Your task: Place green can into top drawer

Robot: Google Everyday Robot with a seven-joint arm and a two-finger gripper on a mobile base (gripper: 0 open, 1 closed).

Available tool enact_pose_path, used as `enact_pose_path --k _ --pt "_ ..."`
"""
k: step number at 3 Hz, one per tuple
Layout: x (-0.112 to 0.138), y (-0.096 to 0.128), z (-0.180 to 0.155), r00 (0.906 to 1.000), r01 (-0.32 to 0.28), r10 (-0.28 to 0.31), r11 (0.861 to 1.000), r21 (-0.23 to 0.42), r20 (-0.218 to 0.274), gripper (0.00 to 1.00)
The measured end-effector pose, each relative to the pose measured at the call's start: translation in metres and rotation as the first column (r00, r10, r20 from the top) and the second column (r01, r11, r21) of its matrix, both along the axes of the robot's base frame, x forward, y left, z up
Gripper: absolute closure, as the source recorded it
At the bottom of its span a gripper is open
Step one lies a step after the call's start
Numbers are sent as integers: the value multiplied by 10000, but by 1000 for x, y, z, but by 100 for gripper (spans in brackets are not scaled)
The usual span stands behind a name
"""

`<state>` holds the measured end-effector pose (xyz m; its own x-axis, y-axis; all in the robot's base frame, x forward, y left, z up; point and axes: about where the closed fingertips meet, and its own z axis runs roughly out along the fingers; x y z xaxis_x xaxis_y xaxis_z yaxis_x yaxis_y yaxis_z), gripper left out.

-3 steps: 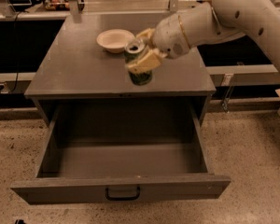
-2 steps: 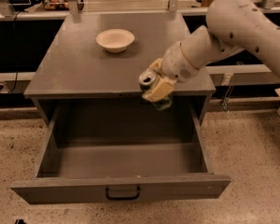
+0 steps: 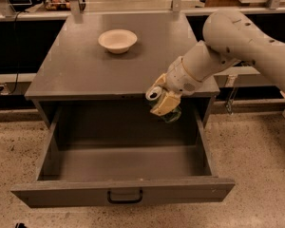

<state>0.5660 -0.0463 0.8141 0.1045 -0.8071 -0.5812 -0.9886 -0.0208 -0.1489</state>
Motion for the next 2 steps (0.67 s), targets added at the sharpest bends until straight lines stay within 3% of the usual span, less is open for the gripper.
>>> enact_pose_path --k 1,2 --pt "-5 0 -7 9996 282 -284 9989 367 53 100" --pt "-40 0 -36 9929 1182 -1191 9788 1675 -45 100"
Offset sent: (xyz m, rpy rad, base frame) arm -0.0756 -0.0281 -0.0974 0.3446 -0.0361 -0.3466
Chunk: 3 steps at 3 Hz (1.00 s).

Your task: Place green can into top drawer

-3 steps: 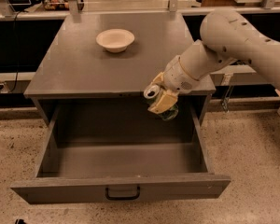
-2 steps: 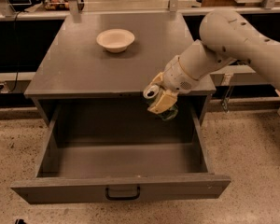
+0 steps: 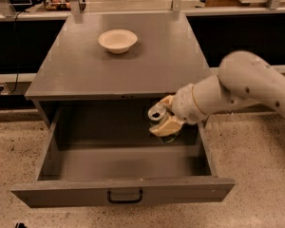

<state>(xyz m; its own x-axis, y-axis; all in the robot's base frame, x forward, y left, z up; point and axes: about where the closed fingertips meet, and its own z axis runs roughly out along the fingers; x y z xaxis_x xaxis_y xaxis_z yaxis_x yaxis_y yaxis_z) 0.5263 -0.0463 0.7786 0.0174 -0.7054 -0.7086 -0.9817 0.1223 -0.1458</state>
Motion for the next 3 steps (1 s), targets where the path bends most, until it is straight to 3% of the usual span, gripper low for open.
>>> enact_pose_path --k 1,2,3 --pt "-16 -10 -53 9960 897 -892 9859 1413 -98 100" --pt "-9 -14 -89 9922 1179 -1240 9617 2475 92 82" --pt "-8 -13 -99 9927 1147 -1203 9582 2622 55 59"
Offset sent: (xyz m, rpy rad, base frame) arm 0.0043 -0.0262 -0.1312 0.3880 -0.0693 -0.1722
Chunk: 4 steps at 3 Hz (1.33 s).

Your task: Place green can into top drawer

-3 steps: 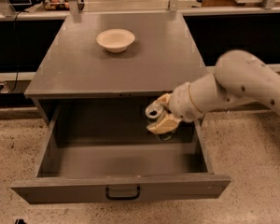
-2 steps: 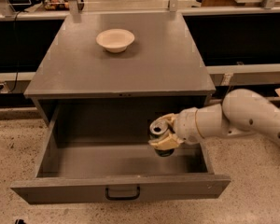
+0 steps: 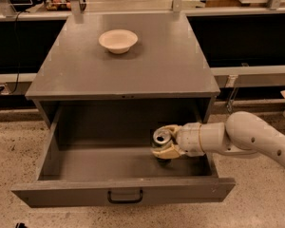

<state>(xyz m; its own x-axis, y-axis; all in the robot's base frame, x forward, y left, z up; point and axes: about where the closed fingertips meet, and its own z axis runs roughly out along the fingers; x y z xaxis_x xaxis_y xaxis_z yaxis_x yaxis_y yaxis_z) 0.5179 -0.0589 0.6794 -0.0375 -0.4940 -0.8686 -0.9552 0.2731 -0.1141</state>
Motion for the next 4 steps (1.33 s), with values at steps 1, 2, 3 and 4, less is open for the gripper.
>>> enact_pose_path --k 1,2,3,4 --pt "0 2 1 10000 -39 39 10000 -6 -6 35" --pt "-1 4 0 10000 -78 78 10000 1 -14 11" --pt "-1 5 0 9999 -106 106 9999 9 -14 0" --pt "-6 3 27 9983 -237 219 9992 336 539 0"
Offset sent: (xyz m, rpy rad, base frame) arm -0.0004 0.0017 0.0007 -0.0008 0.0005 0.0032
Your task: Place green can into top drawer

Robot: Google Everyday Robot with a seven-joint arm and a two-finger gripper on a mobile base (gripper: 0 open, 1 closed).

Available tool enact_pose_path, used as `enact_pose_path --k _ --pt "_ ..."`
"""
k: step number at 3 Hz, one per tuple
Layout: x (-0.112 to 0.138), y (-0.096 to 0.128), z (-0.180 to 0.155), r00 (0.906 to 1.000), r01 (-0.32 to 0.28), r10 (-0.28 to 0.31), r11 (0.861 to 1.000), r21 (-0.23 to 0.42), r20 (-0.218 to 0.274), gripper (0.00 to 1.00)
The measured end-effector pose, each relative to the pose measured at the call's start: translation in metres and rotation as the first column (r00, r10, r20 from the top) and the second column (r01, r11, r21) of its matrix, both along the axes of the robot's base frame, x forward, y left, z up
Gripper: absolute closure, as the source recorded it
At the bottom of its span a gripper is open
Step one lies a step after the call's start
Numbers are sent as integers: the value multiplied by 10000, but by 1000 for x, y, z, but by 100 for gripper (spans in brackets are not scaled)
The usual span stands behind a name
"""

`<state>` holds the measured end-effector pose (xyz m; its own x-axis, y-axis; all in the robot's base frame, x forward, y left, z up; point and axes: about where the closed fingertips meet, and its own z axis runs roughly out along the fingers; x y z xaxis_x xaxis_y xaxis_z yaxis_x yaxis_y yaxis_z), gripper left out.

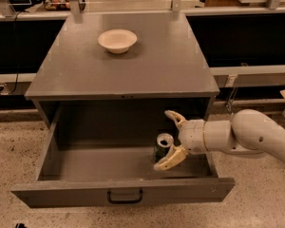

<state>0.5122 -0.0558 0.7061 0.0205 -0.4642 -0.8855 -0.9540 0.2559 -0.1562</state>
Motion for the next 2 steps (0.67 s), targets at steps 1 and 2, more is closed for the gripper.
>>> enact_pose_path --k 1,2 --pt "-24 1 73 9919 -744 660 9944 751 1088 0" --pt "-63 5 134 9773 -1129 949 9898 864 1895 0"
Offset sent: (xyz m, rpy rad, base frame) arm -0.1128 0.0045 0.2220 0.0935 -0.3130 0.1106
